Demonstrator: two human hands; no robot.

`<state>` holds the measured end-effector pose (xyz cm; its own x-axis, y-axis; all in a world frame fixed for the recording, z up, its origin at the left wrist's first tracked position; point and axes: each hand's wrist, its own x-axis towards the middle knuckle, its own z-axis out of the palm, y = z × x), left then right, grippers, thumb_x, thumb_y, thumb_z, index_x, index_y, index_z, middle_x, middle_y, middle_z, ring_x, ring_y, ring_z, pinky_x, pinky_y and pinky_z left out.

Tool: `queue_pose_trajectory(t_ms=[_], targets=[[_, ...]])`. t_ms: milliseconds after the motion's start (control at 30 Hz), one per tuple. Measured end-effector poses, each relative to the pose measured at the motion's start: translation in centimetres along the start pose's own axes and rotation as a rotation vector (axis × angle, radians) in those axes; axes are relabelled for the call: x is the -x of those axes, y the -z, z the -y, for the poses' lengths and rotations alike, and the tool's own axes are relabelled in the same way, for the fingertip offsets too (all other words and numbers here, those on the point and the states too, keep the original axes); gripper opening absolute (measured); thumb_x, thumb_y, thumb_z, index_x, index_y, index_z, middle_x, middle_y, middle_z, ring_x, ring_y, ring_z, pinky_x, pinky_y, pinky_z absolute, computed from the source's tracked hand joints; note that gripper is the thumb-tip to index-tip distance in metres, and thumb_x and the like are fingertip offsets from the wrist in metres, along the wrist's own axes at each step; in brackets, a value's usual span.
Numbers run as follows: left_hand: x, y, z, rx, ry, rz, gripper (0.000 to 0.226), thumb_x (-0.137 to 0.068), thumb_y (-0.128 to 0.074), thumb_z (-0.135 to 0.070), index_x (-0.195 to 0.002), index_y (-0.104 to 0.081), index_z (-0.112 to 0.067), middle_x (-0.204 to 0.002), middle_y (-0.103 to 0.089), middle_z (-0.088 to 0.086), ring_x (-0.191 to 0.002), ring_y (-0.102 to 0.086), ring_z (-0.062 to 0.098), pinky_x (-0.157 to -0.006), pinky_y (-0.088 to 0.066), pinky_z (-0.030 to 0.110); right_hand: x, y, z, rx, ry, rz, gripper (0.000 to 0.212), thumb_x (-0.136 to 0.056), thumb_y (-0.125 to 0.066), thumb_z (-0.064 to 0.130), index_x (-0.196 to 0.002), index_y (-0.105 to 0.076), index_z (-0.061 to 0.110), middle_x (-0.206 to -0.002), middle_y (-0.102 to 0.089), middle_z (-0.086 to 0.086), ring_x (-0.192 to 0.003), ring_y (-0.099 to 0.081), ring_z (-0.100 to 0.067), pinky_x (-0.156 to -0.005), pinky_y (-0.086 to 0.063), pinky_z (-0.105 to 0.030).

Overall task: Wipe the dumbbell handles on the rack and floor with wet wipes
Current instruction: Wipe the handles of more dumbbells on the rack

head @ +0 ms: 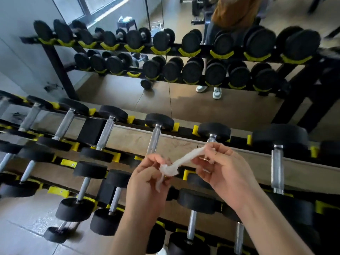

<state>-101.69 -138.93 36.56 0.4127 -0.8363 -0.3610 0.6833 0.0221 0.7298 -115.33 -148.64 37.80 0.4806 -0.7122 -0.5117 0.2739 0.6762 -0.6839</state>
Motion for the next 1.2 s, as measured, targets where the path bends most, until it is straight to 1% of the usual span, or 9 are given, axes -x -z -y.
queue_pose_trajectory(t_ms=[100, 300, 500, 667, 733, 867, 1000, 1100, 1200], targets=[[2.0, -1.0, -0.7, -0.273, -0.028, 0.072, 0.003, -0.071, -0.055, -0.008, -0.071, -0.059, -0.008, -0.072, -0.056, 0.005, -0.063, -0.055, 0.011, -0.065, -0.045, 0.026, 2.4, -0.2, 0.2, 0.025, 0.057, -0.037, 0.010, -0.092, -0.058, 0.015, -0.094, -0.067, 0.011, -0.079, -0.067, -0.007, -0.069, -0.065, -0.017, -0.062, -0.049, -0.029], [4.5, -0.2, -0.2, -1.289, -0.350, 0.139, 0.014, -0.073, -0.079, -0.031, -0.073, -0.066, -0.035, -0.065, -0.057, -0.014, -0.058, -0.049, 0.001, -0.054, -0.038, 0.014, 5.9, -1.2, -2.6, 0.341, 0.281, -0.240, 0.011, -0.089, -0.063, 0.024, -0.092, -0.069, 0.014, -0.078, -0.062, -0.004, -0.068, -0.056, -0.014, -0.063, -0.050, -0.025], [6.7, 1.8, 0.0, -0.768, -0.093, 0.185, 0.009, -0.078, -0.073, -0.029, -0.080, -0.077, -0.021, -0.077, -0.071, 0.002, -0.073, -0.063, 0.014, -0.067, -0.050, 0.023, 8.9, -0.3, -4.0, 0.698, 0.315, -0.089, 0.039, -0.077, -0.059, 0.050, -0.096, -0.069, 0.018, -0.074, -0.062, 0.003, -0.060, -0.055, -0.009, -0.053, -0.046, -0.017], [7.1, 0.7, 0.7, -0.647, -0.154, 0.181, 0.021, -0.088, -0.058, -0.037, -0.082, -0.071, -0.021, -0.077, -0.066, 0.003, -0.067, -0.058, 0.015, -0.064, -0.047, 0.028, 10.6, 1.3, -2.4, 0.891, 0.250, 0.082, 0.025, -0.077, -0.073, 0.038, -0.096, -0.070, 0.022, -0.073, -0.064, 0.003, -0.062, -0.052, -0.009, -0.058, -0.045, -0.021], [7.3, -0.7, 1.2, -0.590, -0.150, 0.222, 0.026, -0.090, -0.052, -0.035, -0.080, -0.068, -0.018, -0.068, -0.059, 0.002, -0.058, -0.052, 0.013, -0.054, -0.044, 0.023, 10.6, 2.2, -1.5, 0.814, 0.232, 0.031, 0.018, -0.080, -0.072, 0.029, -0.095, -0.069, 0.019, -0.078, -0.067, 0.005, -0.072, -0.060, -0.009, -0.068, -0.049, -0.019], [6.9, -3.6, 3.1, -0.573, -0.072, 0.344, 0.027, -0.090, -0.061, -0.044, -0.077, -0.067, -0.022, -0.054, -0.046, -0.007, -0.046, -0.039, 0.007, -0.047, -0.036, 0.020, 10.1, 4.3, 0.9, 0.150, 0.124, 0.057, 0.027, -0.083, -0.066, 0.014, -0.107, -0.063, 0.003, -0.094, -0.067, -0.011, -0.088, -0.064, -0.022, -0.073, -0.053, -0.030], [5.7, -6.0, 5.5, -0.853, -0.124, 0.340, 0.030, -0.075, -0.076, -0.053, -0.081, -0.069, -0.024, -0.067, -0.062, -0.002, -0.060, -0.054, 0.008, -0.056, -0.043, 0.020, 9.1, 6.7, 3.4, 0.363, 0.277, -0.079, 0.021, -0.080, -0.070, 0.016, -0.100, -0.067, 0.012, -0.083, -0.068, -0.005, -0.077, -0.065, -0.019, -0.060, -0.051, -0.026], [5.3, -9.0, 7.1, -0.769, -0.148, 0.252, 0.021, -0.078, -0.068, -0.040, -0.084, -0.075, -0.021, -0.079, -0.072, 0.004, -0.072, -0.066, 0.016, -0.065, -0.052, 0.026, 8.3, 8.5, 5.1, 0.674, 0.433, -0.074, 0.010, -0.081, -0.074, 0.021, -0.088, -0.068, 0.017, -0.074, -0.069, 0.001, -0.065, -0.063, -0.008, -0.056, -0.047, -0.018], [4.5, -11.4, 8.9, -0.609, -0.176, 0.102, 0.024, -0.084, -0.060, -0.035, -0.082, -0.072, -0.014, -0.079, -0.070, 0.012, -0.070, -0.064, 0.027, -0.065, -0.052, 0.036, 7.3, 10.5, 6.2, 0.577, 0.380, -0.085, 0.011, -0.082, -0.072, 0.024, -0.087, -0.069, 0.015, -0.066, -0.067, -0.002, -0.060, -0.062, -0.014, -0.057, -0.051, -0.023]])
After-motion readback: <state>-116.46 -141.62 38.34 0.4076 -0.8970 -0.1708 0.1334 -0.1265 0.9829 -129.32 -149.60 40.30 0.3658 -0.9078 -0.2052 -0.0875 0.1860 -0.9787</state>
